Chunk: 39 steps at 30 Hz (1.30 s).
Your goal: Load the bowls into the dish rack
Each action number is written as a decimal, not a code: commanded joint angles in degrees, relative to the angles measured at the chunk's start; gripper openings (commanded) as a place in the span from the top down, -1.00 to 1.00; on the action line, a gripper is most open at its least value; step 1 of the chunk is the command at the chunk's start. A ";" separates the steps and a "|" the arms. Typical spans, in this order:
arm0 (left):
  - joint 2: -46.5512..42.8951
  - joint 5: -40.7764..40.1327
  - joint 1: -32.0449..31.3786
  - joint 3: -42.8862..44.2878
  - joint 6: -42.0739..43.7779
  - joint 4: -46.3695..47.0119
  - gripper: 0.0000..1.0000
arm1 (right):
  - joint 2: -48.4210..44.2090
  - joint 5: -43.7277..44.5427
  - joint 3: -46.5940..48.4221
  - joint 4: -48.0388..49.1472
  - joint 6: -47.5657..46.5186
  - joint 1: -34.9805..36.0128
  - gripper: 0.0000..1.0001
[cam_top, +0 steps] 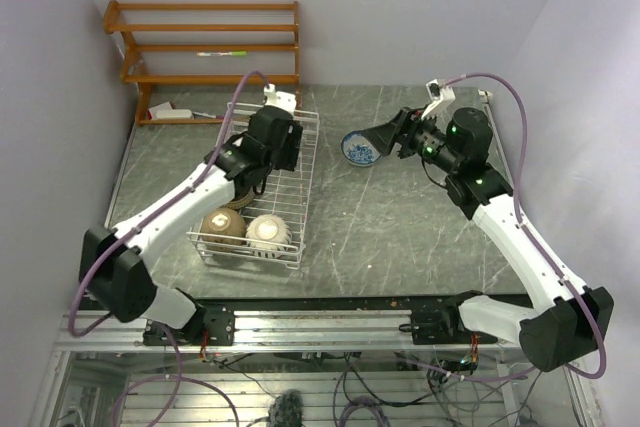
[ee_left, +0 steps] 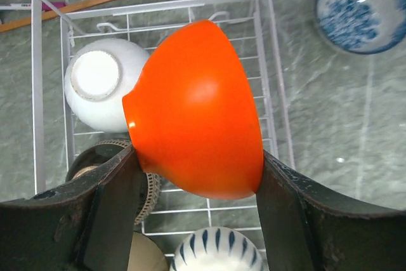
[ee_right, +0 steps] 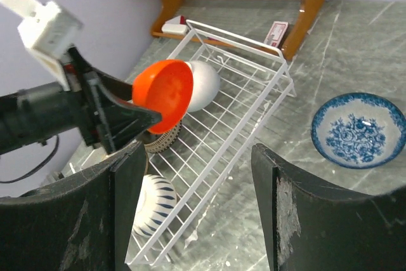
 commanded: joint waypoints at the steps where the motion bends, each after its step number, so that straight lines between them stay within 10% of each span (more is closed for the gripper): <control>1: 5.89 -5.60 -0.19 5.01 4.99 -0.38 0.41 | -1.26 0.37 -0.49 -3.50 -2.48 -0.91 -0.34; 16: 26.55 -14.29 -0.18 20.39 8.96 -10.47 0.47 | -0.67 -5.09 -5.73 -2.58 -2.77 -5.56 -0.34; 39: 24.40 -10.63 -7.91 12.49 -3.72 -24.75 0.54 | 0.09 -8.97 -8.66 0.16 -0.74 -7.25 -0.33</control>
